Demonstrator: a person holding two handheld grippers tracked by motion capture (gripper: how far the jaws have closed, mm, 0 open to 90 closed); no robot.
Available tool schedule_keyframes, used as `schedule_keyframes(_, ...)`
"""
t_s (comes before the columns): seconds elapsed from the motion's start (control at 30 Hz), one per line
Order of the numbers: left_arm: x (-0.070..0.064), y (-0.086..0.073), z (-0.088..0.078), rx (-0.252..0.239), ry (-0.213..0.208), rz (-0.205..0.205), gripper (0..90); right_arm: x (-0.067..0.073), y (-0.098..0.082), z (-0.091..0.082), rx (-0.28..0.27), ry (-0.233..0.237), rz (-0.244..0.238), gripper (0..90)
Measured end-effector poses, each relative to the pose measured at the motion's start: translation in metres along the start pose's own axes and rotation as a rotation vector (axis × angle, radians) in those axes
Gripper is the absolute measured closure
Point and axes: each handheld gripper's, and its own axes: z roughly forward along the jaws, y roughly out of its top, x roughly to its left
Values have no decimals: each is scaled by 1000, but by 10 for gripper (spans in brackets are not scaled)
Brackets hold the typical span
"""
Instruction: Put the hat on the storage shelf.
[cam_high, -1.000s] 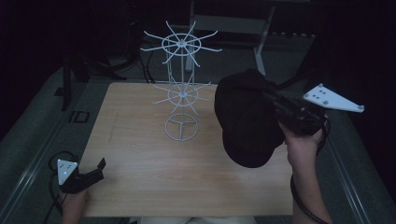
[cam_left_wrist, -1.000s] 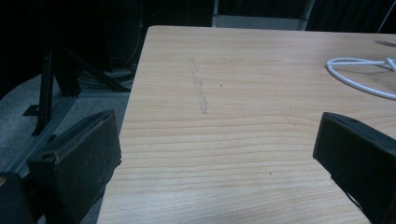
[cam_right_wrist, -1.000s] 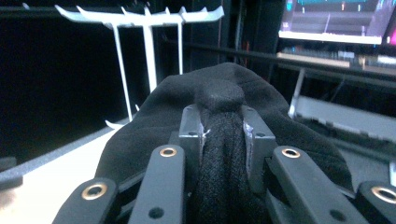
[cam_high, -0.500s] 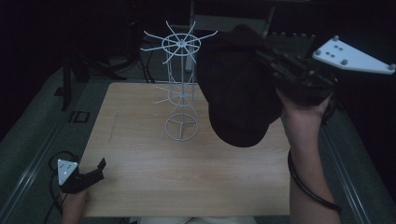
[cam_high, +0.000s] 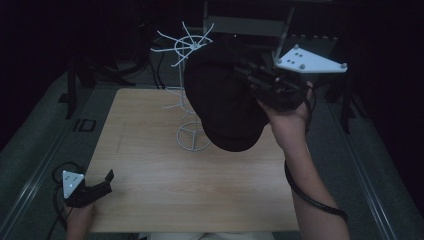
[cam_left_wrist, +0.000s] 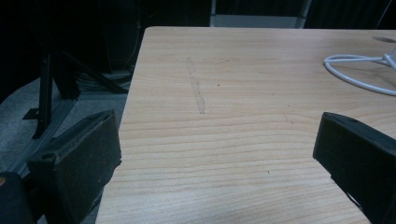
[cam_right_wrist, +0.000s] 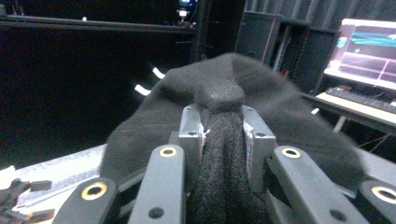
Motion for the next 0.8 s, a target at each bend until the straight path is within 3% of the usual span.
schedule_keyframes(0.43, 0, 0, 0, -1, 0, -9, 14, 3, -48, 17, 52, 47, 46, 734)
schedule_keyframes(0.57, 1, 0, 0, -2, -2, -8, 14, 4, -57, 21, 71, 54, 43, 731)
schedule_keyframes(0.8, 1, 0, 0, -2, -2, -10, 14, 1, -64, 23, 56, 47, 66, 696)
